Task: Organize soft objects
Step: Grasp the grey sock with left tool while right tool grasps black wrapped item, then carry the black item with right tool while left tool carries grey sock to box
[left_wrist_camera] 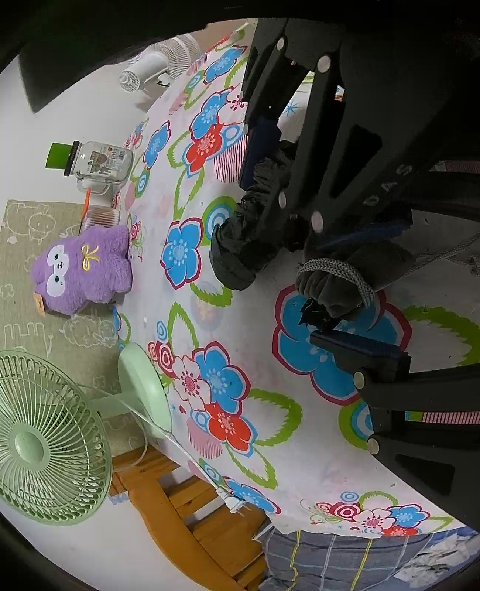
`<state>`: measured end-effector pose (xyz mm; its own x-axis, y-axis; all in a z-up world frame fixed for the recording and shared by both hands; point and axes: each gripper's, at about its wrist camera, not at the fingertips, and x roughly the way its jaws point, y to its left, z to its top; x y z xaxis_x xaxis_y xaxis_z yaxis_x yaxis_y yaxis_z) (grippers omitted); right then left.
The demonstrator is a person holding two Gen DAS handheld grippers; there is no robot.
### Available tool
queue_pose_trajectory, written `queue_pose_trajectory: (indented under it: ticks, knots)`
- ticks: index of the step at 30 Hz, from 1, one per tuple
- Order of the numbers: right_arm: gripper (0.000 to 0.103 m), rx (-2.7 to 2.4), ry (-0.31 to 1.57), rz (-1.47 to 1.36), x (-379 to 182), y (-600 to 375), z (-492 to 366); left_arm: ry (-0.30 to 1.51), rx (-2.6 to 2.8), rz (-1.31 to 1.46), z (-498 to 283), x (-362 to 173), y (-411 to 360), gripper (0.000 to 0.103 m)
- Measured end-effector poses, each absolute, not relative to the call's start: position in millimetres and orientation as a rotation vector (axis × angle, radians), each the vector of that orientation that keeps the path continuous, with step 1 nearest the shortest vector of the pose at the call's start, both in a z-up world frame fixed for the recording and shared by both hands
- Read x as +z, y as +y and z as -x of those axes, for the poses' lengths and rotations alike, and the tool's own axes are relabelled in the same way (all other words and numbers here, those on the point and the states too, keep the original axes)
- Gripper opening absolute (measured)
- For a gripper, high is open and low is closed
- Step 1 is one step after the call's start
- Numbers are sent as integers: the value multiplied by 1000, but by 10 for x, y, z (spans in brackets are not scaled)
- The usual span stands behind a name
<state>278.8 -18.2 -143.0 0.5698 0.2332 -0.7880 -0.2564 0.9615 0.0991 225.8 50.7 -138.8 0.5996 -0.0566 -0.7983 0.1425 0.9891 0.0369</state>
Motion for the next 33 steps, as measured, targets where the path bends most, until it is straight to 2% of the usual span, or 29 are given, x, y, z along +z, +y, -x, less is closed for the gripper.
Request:
queue_pose_trajectory:
  ticks: [6,33]
  knots:
    - [32,278,924,32,-1400,-219,-2740,911,-103,-130,-2218,-1367,467,45]
    - [32,201,865,9,-1139,-570,-2079,863,-106,-136,-1637,-1191,133,43]
